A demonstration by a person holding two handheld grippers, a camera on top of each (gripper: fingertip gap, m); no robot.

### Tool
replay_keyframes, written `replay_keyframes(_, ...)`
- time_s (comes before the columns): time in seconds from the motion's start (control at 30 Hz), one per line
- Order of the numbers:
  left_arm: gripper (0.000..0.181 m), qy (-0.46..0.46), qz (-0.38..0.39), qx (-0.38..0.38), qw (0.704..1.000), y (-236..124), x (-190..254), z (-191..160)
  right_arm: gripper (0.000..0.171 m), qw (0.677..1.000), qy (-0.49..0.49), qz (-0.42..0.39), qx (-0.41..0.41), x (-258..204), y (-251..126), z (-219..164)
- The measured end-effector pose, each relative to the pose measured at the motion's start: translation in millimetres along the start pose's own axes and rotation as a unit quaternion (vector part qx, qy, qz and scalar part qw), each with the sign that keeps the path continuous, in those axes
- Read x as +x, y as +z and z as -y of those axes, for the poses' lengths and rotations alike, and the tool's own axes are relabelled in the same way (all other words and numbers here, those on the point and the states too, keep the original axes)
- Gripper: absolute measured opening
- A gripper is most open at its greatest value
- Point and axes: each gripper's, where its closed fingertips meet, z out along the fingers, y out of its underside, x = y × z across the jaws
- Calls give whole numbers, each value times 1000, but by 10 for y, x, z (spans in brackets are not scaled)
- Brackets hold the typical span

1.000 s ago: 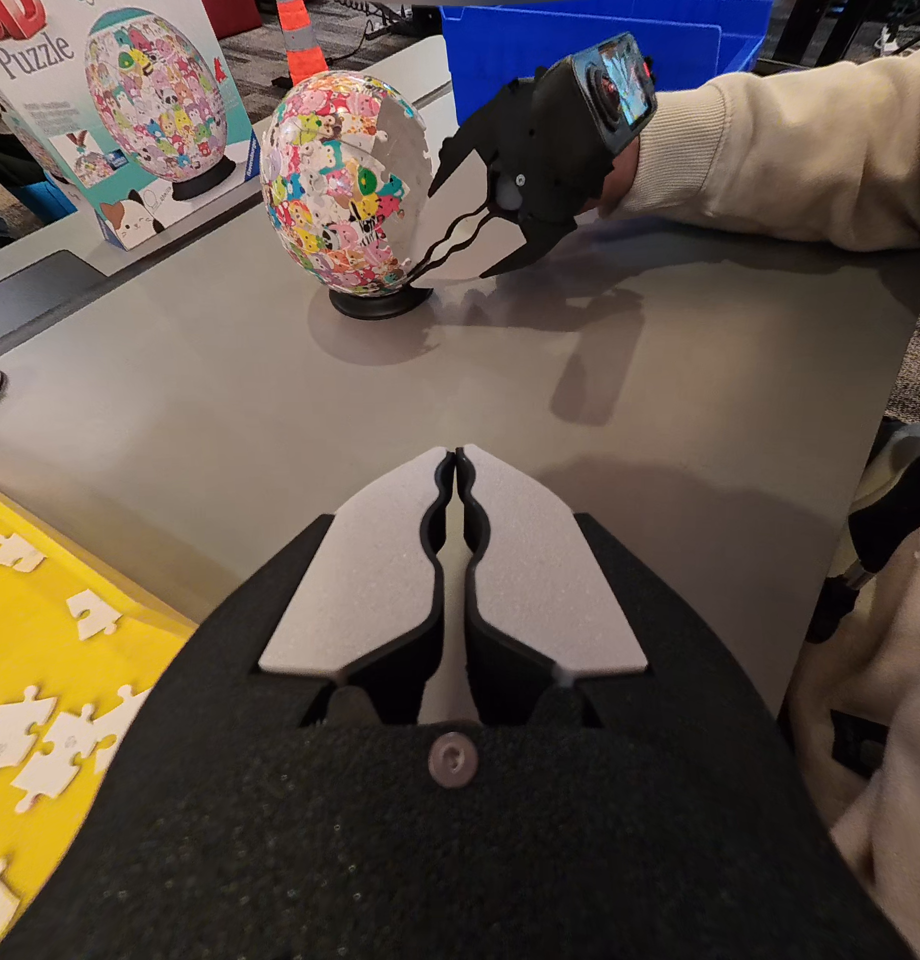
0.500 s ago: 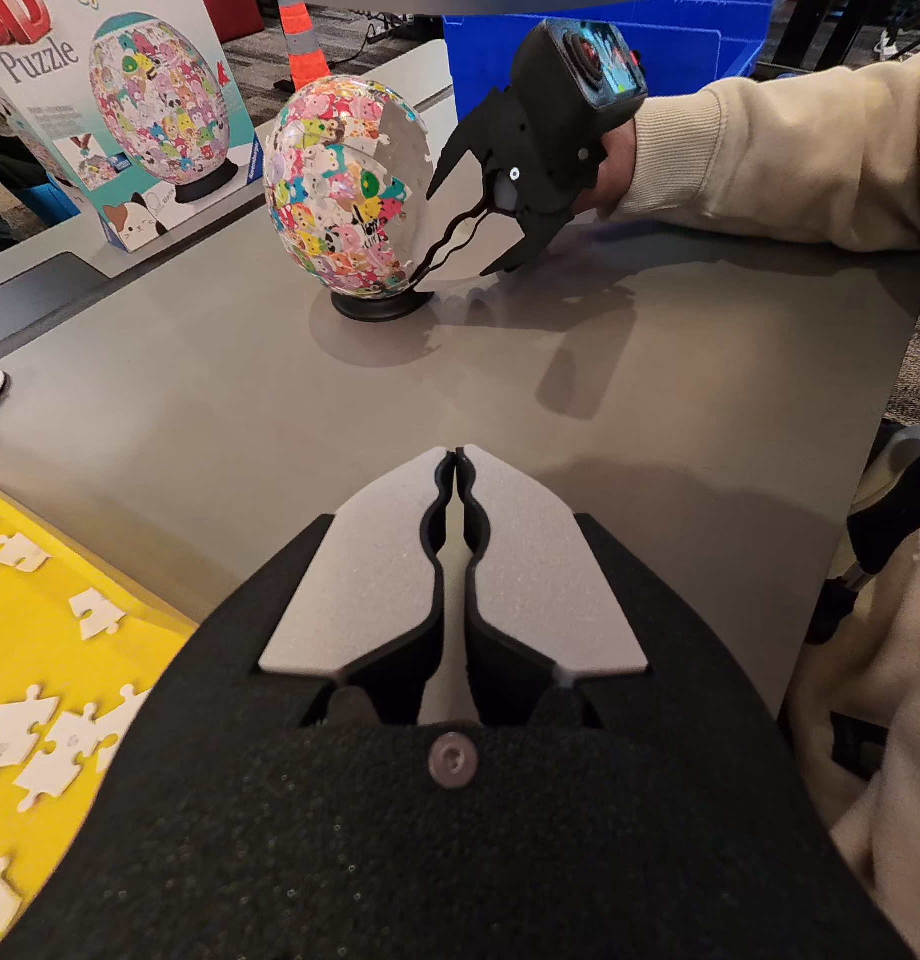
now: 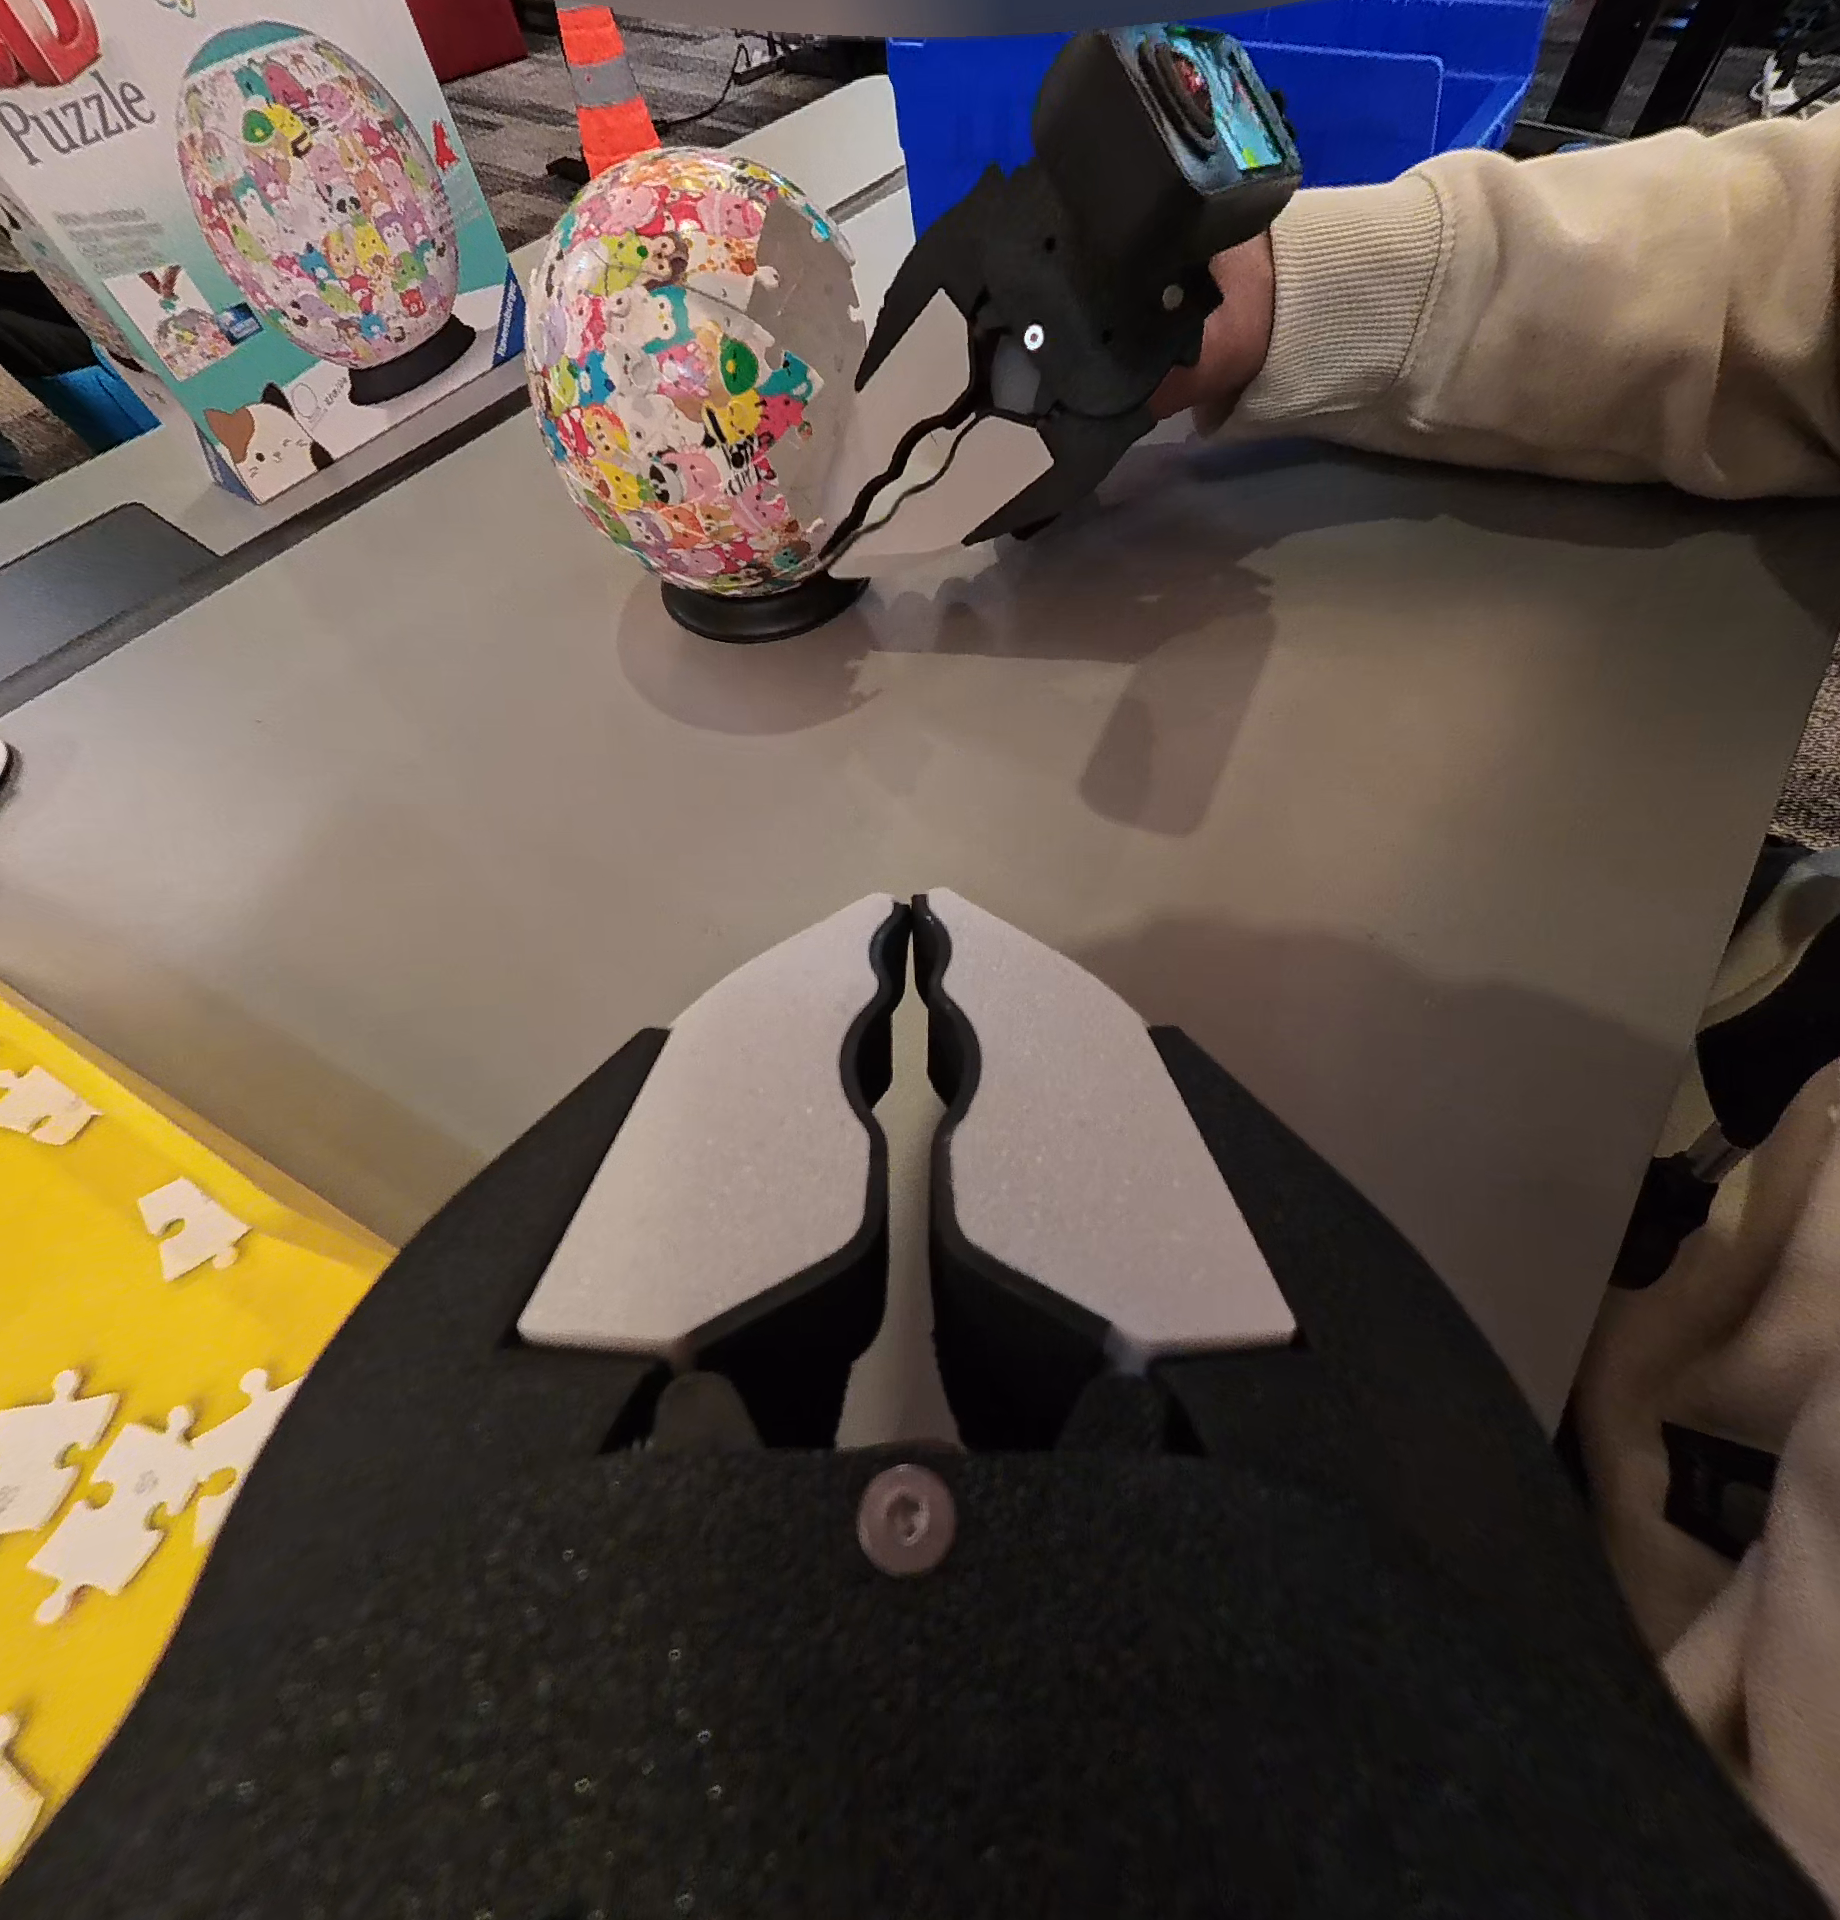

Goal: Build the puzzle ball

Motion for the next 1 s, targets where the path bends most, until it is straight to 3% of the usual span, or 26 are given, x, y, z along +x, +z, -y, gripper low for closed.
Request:
replay_keyframes(0.67, 0, -1, -1, -1, 1000, 3, 1, -6, 8, 1000, -2, 3, -1, -16, -15, 10)
replay_keyframes(0.77, 0, -1, -1, -2, 1000, 6, 3, -11, 14, 1000, 14, 3, -27, 6, -71, -9)
replay_keyframes(0.93, 0, -1, 0, 0, 1000, 0, -3, -3, 62, 994, 65, 9, -92, -7, -133, -42)
replay_keyframes(1.0, 0, 0, 0, 0, 1000, -5, 0, -2, 61, 994, 45, 4, -103, -18, -129, -30)
